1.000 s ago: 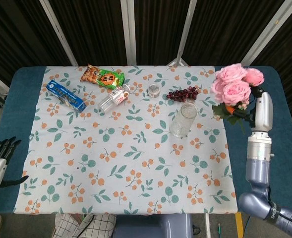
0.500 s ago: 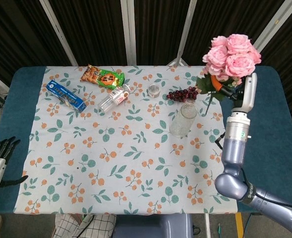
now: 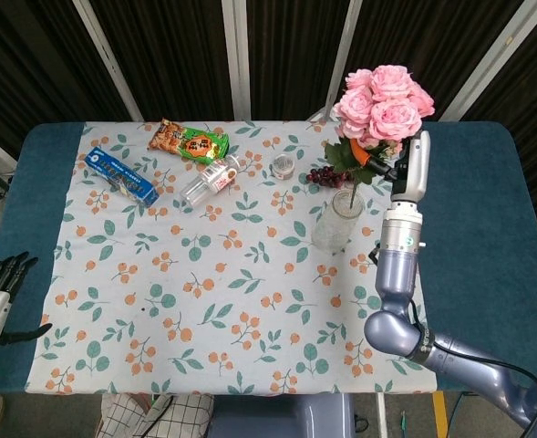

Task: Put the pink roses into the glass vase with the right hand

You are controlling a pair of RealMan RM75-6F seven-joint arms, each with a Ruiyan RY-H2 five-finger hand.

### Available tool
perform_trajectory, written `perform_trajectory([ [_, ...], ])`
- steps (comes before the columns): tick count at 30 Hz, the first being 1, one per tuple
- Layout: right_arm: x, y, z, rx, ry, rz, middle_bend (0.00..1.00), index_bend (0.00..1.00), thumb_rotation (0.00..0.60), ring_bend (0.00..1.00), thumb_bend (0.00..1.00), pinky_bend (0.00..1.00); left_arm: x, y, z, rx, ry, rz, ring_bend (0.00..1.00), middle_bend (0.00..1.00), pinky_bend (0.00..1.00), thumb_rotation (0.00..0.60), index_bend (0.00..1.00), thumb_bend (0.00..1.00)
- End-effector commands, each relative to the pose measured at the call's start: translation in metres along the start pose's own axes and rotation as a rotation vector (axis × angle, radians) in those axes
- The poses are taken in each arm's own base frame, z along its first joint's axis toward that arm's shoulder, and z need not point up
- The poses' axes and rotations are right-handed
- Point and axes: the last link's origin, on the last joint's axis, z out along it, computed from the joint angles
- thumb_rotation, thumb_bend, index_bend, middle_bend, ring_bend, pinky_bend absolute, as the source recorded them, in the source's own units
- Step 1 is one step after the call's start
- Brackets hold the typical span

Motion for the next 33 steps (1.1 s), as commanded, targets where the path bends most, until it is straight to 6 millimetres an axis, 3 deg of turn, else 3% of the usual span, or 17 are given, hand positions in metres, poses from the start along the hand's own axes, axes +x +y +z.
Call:
perform_trajectory([
  [1, -0.005, 0.006, 0.003, -0.011, -0.002, -0.013, 0.56, 0.54, 0.600, 0.54, 0.29, 0.27, 0.000, 0.000, 0.000, -0.001, -0.001, -0.001, 0.00, 0.00, 0.00, 0.600, 0.00, 0.00],
  [9, -0.007, 0.025, 0.002, -0.042, 0.009, -0.034, 0.56, 0.53, 0.600, 0.54, 0.29, 0.27, 0.000, 0.000, 0.000, 0.001, -0.008, -0.004, 0.00, 0.00, 0.00, 0.600, 0.00, 0.00],
  [19, 0.004, 0.052, -0.022, -0.105, -0.006, -0.085, 0.56, 0.53, 0.600, 0.54, 0.29, 0.27, -0.001, 0.002, 0.001, -0.005, -0.014, 0.001, 0.00, 0.00, 0.00, 0.600, 0.00, 0.00],
  [33, -0.006, 0.062, -0.035, -0.142, -0.046, -0.104, 0.56, 0.51, 0.600, 0.52, 0.29, 0.27, -0.001, 0.003, 0.001, -0.008, -0.015, -0.008, 0.00, 0.00, 0.00, 0.600, 0.00, 0.00],
])
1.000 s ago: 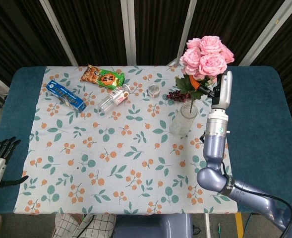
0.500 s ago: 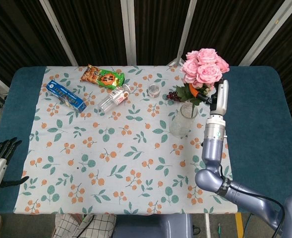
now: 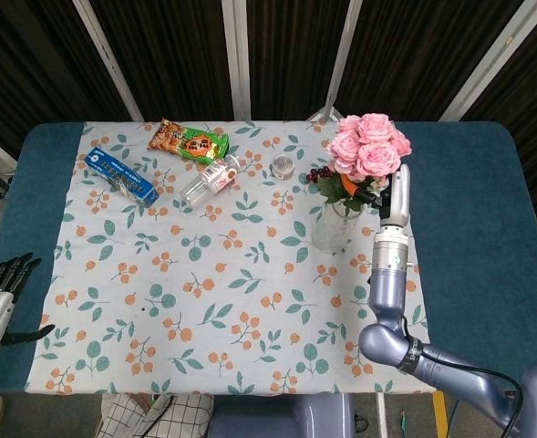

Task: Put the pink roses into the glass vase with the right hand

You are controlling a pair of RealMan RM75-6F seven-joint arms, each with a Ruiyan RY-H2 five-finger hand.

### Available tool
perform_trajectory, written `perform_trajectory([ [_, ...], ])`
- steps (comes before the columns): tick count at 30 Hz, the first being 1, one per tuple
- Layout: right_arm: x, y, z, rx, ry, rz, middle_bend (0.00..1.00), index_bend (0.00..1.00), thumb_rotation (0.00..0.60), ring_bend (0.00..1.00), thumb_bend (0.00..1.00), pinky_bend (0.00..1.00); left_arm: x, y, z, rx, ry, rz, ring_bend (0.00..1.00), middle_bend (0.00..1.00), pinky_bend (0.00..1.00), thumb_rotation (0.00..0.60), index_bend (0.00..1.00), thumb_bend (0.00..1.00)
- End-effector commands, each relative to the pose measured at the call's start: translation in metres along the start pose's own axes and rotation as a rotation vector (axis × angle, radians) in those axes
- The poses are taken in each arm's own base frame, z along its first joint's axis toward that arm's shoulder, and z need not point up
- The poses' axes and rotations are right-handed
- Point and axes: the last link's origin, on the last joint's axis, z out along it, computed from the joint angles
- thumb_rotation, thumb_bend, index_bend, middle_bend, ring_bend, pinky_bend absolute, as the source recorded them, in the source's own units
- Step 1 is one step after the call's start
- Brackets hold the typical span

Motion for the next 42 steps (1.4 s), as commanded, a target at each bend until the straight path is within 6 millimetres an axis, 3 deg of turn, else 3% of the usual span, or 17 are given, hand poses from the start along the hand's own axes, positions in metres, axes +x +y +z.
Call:
perform_trajectory([
  [1, -0.004, 0.003, -0.001, -0.004, -0.008, -0.011, 0.56, 0.51, 0.600, 0.52, 0.29, 0.27, 0.000, 0.000, 0.000, 0.000, -0.001, -0.001, 0.00, 0.00, 0.00, 0.600, 0.00, 0.00],
  [11, -0.003, 0.019, 0.000, -0.031, 0.002, -0.032, 0.56, 0.51, 0.600, 0.52, 0.29, 0.27, 0.000, 0.000, 0.000, -0.001, -0.006, -0.007, 0.00, 0.00, 0.00, 0.600, 0.00, 0.00],
  [25, -0.005, 0.020, -0.004, -0.041, -0.013, -0.039, 0.54, 0.47, 0.600, 0.50, 0.29, 0.27, 0.000, 0.000, 0.000, -0.001, -0.004, -0.007, 0.00, 0.00, 0.00, 0.600, 0.00, 0.00],
  [35, 0.001, 0.029, -0.015, -0.072, -0.044, -0.071, 0.28, 0.13, 0.600, 0.23, 0.29, 0.21, 0.000, 0.001, 0.000, 0.000, -0.007, -0.010, 0.00, 0.00, 0.00, 0.600, 0.00, 0.00],
  [42, 0.004, 0.029, -0.019, -0.069, -0.049, -0.072, 0.14, 0.00, 0.600, 0.11, 0.29, 0.13, 0.000, 0.001, 0.000, 0.000, -0.007, -0.011, 0.00, 0.00, 0.00, 0.600, 0.00, 0.00],
])
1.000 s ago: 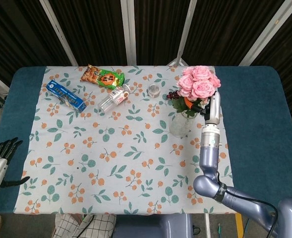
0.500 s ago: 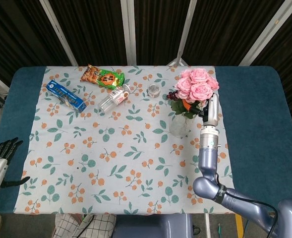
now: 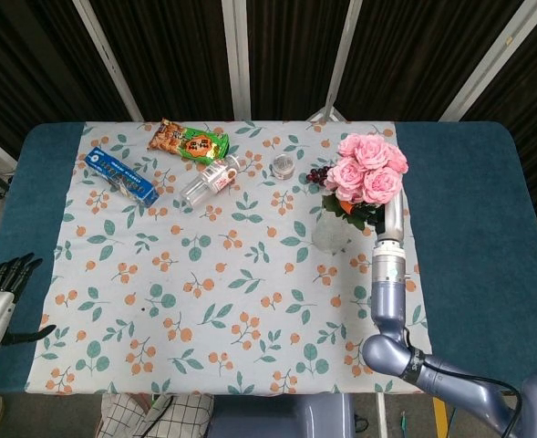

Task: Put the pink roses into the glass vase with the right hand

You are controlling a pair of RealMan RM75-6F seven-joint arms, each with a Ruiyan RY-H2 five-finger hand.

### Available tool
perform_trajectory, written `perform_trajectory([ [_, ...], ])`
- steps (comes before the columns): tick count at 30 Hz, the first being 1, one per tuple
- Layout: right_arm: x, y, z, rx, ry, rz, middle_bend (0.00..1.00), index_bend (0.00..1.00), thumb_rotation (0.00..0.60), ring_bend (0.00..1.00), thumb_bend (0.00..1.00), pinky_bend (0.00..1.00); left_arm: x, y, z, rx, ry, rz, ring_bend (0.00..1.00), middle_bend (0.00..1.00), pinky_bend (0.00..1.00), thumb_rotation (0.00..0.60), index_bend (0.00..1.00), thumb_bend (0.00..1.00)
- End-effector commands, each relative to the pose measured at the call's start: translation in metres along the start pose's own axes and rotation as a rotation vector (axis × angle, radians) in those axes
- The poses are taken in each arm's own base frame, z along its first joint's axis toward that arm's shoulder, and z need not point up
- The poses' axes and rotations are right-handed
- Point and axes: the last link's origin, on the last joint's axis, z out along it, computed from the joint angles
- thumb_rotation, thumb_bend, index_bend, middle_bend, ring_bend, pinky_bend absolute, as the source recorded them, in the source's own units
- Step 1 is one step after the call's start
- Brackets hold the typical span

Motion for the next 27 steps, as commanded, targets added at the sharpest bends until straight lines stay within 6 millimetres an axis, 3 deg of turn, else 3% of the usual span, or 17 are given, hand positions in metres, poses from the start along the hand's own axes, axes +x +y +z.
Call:
perform_trajectory([
  [1, 0.002, 0.000, -0.002, 0.004, -0.002, 0.003, 0.13, 0.00, 0.600, 0.09, 0.29, 0.12, 0.000, 0.000, 0.000, 0.000, 0.000, -0.001, 0.00, 0.00, 0.00, 0.600, 0.00, 0.00],
  [9, 0.013, -0.005, -0.011, 0.032, -0.040, -0.039, 0.01, 0.00, 0.600, 0.00, 0.29, 0.04, 0.000, 0.000, 0.000, -0.002, -0.001, -0.005, 0.00, 0.00, 0.00, 0.600, 0.00, 0.00],
  [27, 0.059, 0.003, -0.053, 0.001, -0.174, -0.230, 0.00, 0.00, 0.600, 0.00, 0.29, 0.00, -0.001, 0.001, 0.000, 0.005, 0.000, -0.002, 0.00, 0.00, 0.00, 0.600, 0.00, 0.00],
])
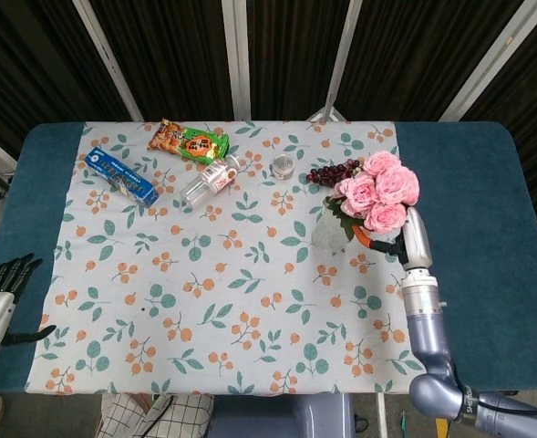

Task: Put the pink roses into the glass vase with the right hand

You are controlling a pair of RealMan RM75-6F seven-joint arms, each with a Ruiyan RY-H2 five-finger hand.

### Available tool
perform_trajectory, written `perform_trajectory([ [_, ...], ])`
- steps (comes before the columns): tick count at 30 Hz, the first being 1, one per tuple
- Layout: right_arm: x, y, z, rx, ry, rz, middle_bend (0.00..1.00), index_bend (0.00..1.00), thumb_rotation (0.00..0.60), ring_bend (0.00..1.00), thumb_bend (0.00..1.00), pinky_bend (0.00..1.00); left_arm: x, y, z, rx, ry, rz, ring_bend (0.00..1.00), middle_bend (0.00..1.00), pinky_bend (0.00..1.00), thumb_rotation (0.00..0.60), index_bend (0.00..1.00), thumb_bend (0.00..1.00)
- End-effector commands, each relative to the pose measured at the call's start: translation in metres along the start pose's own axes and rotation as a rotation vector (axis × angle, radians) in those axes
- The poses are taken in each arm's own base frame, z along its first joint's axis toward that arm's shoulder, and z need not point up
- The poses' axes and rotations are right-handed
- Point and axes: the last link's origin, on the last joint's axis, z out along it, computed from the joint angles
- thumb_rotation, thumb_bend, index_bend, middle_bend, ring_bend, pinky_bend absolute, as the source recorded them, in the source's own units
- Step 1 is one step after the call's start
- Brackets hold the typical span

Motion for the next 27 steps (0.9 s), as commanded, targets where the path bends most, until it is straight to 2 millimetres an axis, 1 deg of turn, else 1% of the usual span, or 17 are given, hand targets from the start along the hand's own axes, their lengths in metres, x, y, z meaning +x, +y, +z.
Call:
perform_trajectory([
  [1, 0.004, 0.004, -0.006, -0.015, -0.024, -0.029, 0.00, 0.00, 0.600, 0.00, 0.29, 0.00, 0.000, 0.000, 0.000, 0.002, -0.001, -0.001, 0.00, 0.00, 0.00, 0.600, 0.00, 0.00],
  [5, 0.010, 0.011, -0.017, -0.029, -0.064, -0.109, 0.00, 0.00, 0.600, 0.00, 0.29, 0.00, -0.001, 0.000, 0.001, 0.005, -0.001, 0.003, 0.00, 0.00, 0.00, 0.600, 0.00, 0.00],
  [9, 0.017, 0.013, -0.023, -0.029, -0.092, -0.178, 0.00, 0.00, 0.600, 0.00, 0.29, 0.00, -0.001, 0.000, 0.001, 0.008, -0.003, 0.005, 0.00, 0.00, 0.00, 0.600, 0.00, 0.00],
  [14, 0.028, 0.021, -0.031, -0.018, -0.109, -0.325, 0.00, 0.00, 0.600, 0.00, 0.29, 0.00, -0.001, 0.000, 0.001, 0.012, 0.000, 0.008, 0.00, 0.00, 0.00, 0.600, 0.00, 0.00],
  [15, 0.033, 0.027, -0.033, -0.015, -0.110, -0.393, 0.00, 0.00, 0.600, 0.00, 0.29, 0.00, -0.001, 0.000, 0.001, 0.012, 0.000, 0.010, 0.00, 0.00, 0.00, 0.600, 0.00, 0.00],
  [19, 0.043, 0.042, -0.043, -0.035, -0.126, -0.530, 0.00, 0.00, 0.600, 0.00, 0.29, 0.00, -0.001, 0.000, 0.001, 0.012, 0.002, 0.013, 0.00, 0.00, 0.00, 0.600, 0.00, 0.00],
  [20, 0.051, 0.050, -0.050, -0.058, -0.128, -0.575, 0.00, 0.00, 0.600, 0.00, 0.29, 0.00, -0.001, 0.000, 0.001, 0.012, 0.004, 0.016, 0.00, 0.00, 0.00, 0.600, 0.00, 0.00],
  [23, 0.066, 0.059, -0.061, -0.049, -0.114, -0.678, 0.00, 0.00, 0.600, 0.00, 0.29, 0.00, 0.000, -0.001, 0.000, 0.013, 0.008, 0.023, 0.00, 0.00, 0.00, 0.600, 0.00, 0.00],
  [25, 0.071, 0.062, -0.064, -0.037, -0.104, -0.729, 0.00, 0.00, 0.600, 0.00, 0.29, 0.00, 0.000, -0.001, 0.000, 0.013, 0.010, 0.028, 0.00, 0.00, 0.00, 0.600, 0.00, 0.00],
  [27, 0.089, 0.070, -0.077, 0.023, -0.054, -0.930, 0.00, 0.00, 0.600, 0.00, 0.29, 0.00, 0.001, -0.003, 0.000, 0.012, 0.020, 0.051, 0.00, 0.00, 0.00, 0.600, 0.00, 0.00],
])
